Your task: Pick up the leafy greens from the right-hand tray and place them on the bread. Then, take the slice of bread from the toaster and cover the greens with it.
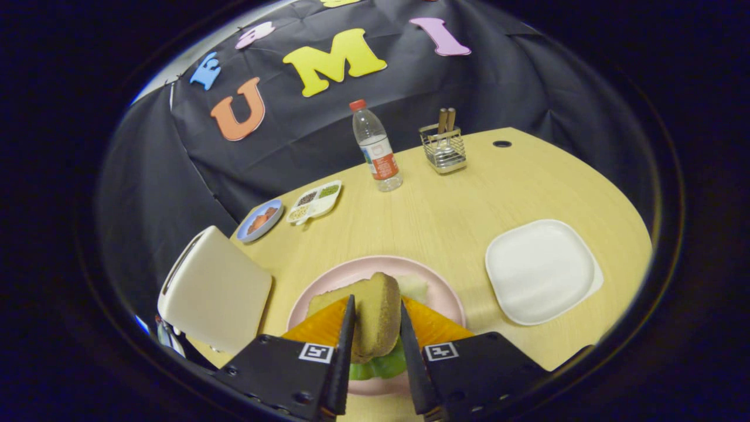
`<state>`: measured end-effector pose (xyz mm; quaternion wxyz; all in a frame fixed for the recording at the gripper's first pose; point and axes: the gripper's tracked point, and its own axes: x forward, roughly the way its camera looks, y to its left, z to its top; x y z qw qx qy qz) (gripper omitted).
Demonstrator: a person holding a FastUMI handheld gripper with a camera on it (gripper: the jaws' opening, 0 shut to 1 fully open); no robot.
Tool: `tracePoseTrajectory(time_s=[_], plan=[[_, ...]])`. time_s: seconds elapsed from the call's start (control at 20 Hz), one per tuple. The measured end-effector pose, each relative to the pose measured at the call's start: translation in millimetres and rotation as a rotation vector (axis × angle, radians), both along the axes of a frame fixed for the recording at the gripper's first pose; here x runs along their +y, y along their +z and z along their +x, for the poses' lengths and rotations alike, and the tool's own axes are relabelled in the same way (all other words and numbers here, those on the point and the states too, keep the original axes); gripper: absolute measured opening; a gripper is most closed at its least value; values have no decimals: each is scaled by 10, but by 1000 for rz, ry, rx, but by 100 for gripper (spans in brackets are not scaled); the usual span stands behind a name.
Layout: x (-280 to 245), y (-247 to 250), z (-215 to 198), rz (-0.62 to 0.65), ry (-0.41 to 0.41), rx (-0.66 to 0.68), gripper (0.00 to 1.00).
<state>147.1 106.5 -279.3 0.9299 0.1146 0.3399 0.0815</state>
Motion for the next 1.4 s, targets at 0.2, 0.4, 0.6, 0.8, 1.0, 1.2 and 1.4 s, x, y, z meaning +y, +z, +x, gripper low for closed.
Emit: tracePoseTrajectory(time_s=[0.2,0.4,0.6,0.8,1.0,1.2,1.4], plan=[[-61,153,-53,-75,-18,-86,57],[-10,469,-265,-91,-8,-154,73],[49,948,-624,-136,7,-272,84],[30,1487,-1158,-156,-7,-408,94],[-27,2059,-1795,-206,-20,-572,96],[-106,2527,-2439,-257,-58,-718,96],[-173,2767,-3023,-251,-86,-782,96]])
